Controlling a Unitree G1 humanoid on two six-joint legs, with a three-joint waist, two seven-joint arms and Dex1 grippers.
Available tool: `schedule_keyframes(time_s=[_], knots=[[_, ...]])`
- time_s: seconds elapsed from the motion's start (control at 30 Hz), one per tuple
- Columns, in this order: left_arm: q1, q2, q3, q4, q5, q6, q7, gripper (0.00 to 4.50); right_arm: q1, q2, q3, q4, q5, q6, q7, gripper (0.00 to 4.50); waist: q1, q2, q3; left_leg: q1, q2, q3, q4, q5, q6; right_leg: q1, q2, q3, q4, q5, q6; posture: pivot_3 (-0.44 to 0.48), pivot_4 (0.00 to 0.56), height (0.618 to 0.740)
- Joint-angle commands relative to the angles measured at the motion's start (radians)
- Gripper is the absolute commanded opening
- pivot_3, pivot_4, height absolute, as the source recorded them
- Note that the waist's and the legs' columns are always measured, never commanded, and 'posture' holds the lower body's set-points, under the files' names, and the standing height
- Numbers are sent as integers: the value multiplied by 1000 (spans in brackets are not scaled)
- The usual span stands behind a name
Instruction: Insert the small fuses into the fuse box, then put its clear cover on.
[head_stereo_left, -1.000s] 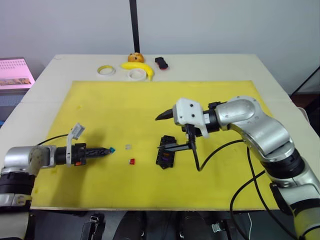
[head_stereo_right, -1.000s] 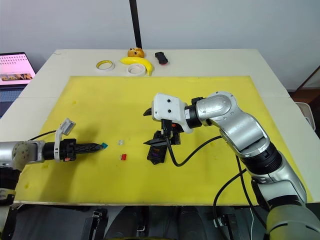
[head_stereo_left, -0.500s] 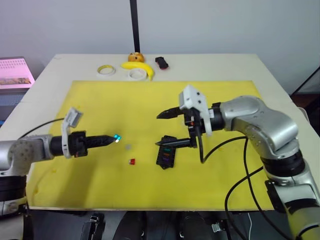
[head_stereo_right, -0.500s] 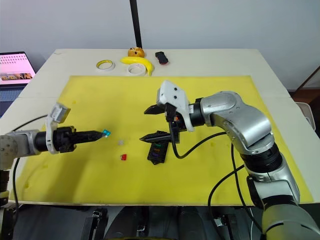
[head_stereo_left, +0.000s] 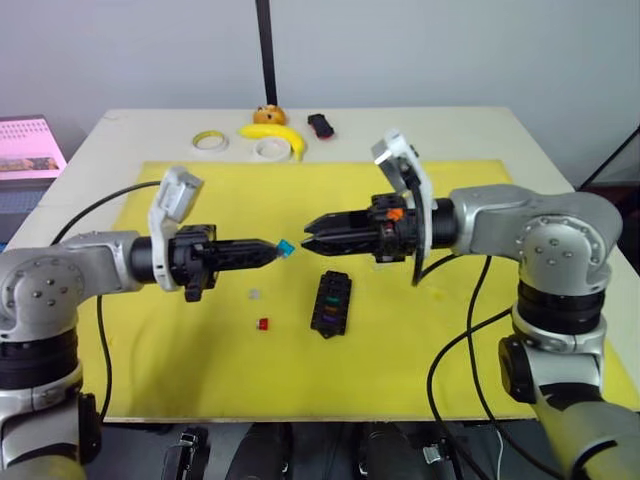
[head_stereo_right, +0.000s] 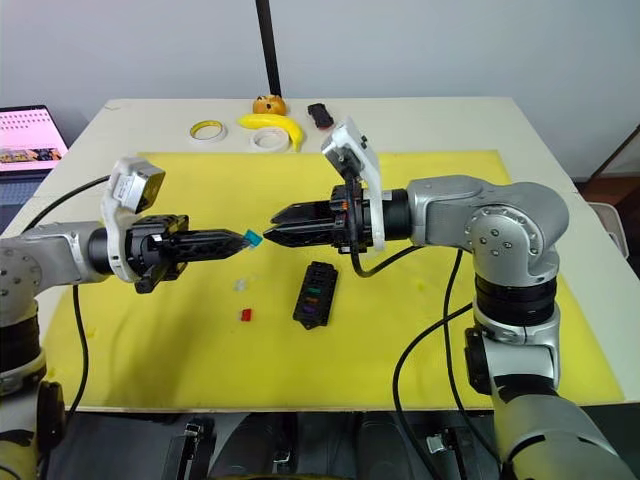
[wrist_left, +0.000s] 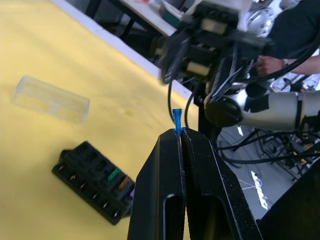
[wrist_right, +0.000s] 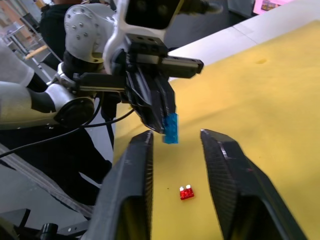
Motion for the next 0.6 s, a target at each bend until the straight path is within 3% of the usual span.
schedule_keyframes(time_s=[0.03, 0.6], knots=[[-27, -1, 8, -11, -44, -20, 19, 0, -13, 12, -24, -12, 48, -1, -20, 1793, 0, 0, 0, 0, 0, 0, 0, 0, 0, 0, 0, 0, 0, 0, 0, 0, 150, 740], [-13, 14, -16, -14, -77, -52, 46, 0, -24, 3, -8, 14, 134, -6, -55, 1793, -1, 0, 0, 0, 1, 0, 0, 0, 0, 0, 2, 1, 0, 0, 0, 0, 150, 740]])
